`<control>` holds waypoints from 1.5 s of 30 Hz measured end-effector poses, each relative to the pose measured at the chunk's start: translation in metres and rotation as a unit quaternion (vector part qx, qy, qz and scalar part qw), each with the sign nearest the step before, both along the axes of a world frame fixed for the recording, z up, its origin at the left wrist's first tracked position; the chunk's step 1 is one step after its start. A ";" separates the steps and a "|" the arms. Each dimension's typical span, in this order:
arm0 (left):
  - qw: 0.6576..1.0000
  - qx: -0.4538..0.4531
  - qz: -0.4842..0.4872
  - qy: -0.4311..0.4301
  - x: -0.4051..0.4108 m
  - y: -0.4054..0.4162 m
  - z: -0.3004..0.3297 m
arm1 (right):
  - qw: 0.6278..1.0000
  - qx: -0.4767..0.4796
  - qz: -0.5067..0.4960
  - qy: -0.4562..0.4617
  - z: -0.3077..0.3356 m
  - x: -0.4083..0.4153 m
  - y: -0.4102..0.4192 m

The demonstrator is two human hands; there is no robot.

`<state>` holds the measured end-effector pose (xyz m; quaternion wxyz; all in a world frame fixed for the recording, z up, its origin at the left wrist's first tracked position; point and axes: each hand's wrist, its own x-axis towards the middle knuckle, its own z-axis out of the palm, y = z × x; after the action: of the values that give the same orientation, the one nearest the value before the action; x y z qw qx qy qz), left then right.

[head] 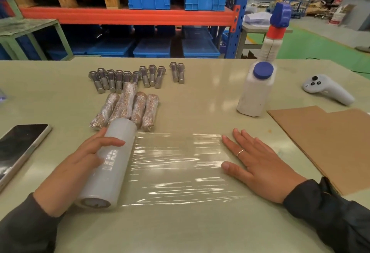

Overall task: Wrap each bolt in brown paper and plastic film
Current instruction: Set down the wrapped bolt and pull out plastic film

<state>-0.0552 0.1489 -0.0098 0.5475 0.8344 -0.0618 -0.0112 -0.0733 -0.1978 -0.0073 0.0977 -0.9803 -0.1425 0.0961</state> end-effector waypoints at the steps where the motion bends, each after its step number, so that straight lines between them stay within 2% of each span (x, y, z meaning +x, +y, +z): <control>1: 1.000 0.001 0.001 -0.003 0.002 0.002 -0.002 | 1.000 0.016 -0.003 0.002 0.001 0.000 0.000; 4: 0.998 -0.016 0.052 0.010 -0.001 -0.001 -0.002 | 0.999 0.048 -0.012 -0.006 0.001 0.000 0.000; 6: 0.995 -0.027 0.095 -0.016 -0.013 -0.003 -0.002 | 0.999 0.039 -0.011 -0.020 0.000 0.000 0.001; 8: 0.993 -0.038 0.106 -0.044 -0.020 -0.003 -0.002 | 0.999 0.027 -0.009 -0.017 0.000 0.001 0.001; 13: 0.990 -0.071 0.120 -0.037 -0.019 -0.001 -0.004 | 1.000 -0.005 0.012 0.000 0.000 0.003 0.000; 16: 0.989 -0.078 0.119 -0.035 -0.020 -0.002 -0.004 | 0.996 0.085 -0.008 0.008 0.001 0.006 -0.004; 19: 0.989 -0.082 0.116 -0.035 -0.021 -0.003 -0.003 | 0.981 0.179 -0.066 -0.039 0.002 0.008 -0.017; 25: 0.988 -0.088 0.117 -0.042 -0.021 -0.009 -0.001 | 0.983 0.149 -0.066 -0.090 -0.005 0.006 -0.025; 28: 0.988 -0.092 0.120 -0.042 -0.021 -0.009 -0.001 | 0.963 0.171 -0.136 -0.157 0.002 0.006 -0.028; 29: 0.988 -0.092 0.120 -0.043 -0.021 -0.009 -0.001 | 0.954 0.150 -0.168 -0.200 0.004 0.006 -0.031; 31: 0.988 -0.089 0.119 -0.045 -0.021 -0.008 -0.002 | 0.940 0.046 -0.226 -0.252 0.009 0.009 -0.040; 34: 0.988 -0.088 0.121 -0.049 -0.020 -0.008 -0.004 | 0.926 -0.131 -0.317 -0.155 0.015 0.014 -0.056; 36: 0.987 -0.094 0.117 -0.050 -0.020 -0.008 -0.004 | 0.920 -0.166 -0.343 -0.091 0.019 0.016 -0.064; 38: 0.988 -0.097 0.113 -0.049 -0.020 -0.008 -0.005 | 0.920 -0.217 -0.320 -0.062 0.023 0.017 -0.068; 45: 0.987 -0.106 0.114 -0.037 -0.019 -0.007 -0.007 | 0.888 -0.324 -0.313 -0.088 0.036 0.012 -0.060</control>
<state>-0.0743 0.1417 -0.0165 0.6277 0.7733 0.0128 0.0886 -0.0608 -0.2583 0.0285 -0.2132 -0.9556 0.2029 0.0148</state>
